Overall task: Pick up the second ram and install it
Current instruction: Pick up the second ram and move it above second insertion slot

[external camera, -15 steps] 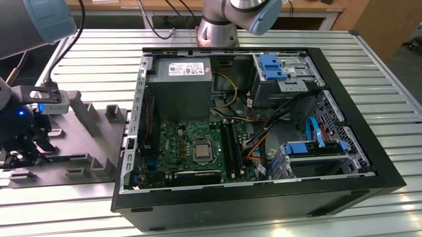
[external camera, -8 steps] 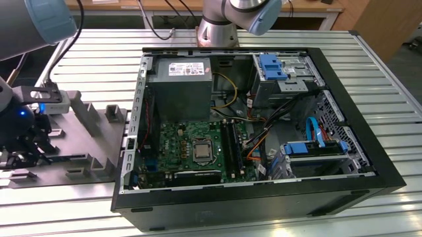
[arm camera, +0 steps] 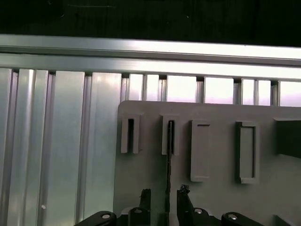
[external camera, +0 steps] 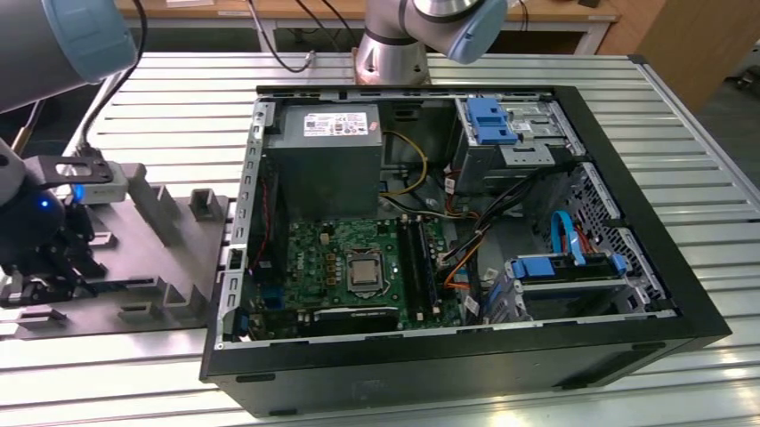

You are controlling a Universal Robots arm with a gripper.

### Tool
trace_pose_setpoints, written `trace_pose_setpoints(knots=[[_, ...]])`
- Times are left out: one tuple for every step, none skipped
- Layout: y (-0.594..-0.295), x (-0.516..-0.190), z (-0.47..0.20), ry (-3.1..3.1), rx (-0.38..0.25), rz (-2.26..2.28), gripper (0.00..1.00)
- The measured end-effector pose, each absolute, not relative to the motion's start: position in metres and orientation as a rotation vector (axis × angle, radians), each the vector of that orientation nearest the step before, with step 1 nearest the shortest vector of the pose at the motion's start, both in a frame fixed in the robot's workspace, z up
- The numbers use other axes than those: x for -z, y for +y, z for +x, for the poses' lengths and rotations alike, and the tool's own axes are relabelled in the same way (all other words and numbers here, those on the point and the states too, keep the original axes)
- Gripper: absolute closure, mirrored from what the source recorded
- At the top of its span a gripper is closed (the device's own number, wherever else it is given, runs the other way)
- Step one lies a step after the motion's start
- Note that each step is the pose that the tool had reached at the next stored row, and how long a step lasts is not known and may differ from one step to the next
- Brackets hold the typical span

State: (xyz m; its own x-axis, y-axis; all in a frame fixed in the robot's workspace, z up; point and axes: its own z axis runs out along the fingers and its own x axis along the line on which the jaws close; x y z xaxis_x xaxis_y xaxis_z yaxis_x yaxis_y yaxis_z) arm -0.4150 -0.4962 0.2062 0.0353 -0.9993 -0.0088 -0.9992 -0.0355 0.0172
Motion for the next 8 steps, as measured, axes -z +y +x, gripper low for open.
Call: trace_pose_setpoints(knots=[[-0.4962, -0.2055, -0.415, -2.175, 0.028, 2.259, 0.64], [-0.4962, -0.2047, -0.415, -2.174, 0.028, 2.26, 0.64], [-0.4961, -0.204, -0.415, -2.174, 0.028, 2.26, 0.64], [-0.4955, -0.2037, -0.4152, -2.174, 0.028, 2.26, 0.64], [-0.4947, -0.2035, -0.4152, -2.174, 0.028, 2.26, 0.64], [-0.494, -0.2031, -0.4151, -2.174, 0.028, 2.26, 0.64], [-0.4934, -0.2029, -0.4151, -2.174, 0.028, 2.26, 0.64], [-0.493, -0.2023, -0.4152, -2.174, 0.028, 2.26, 0.64]])
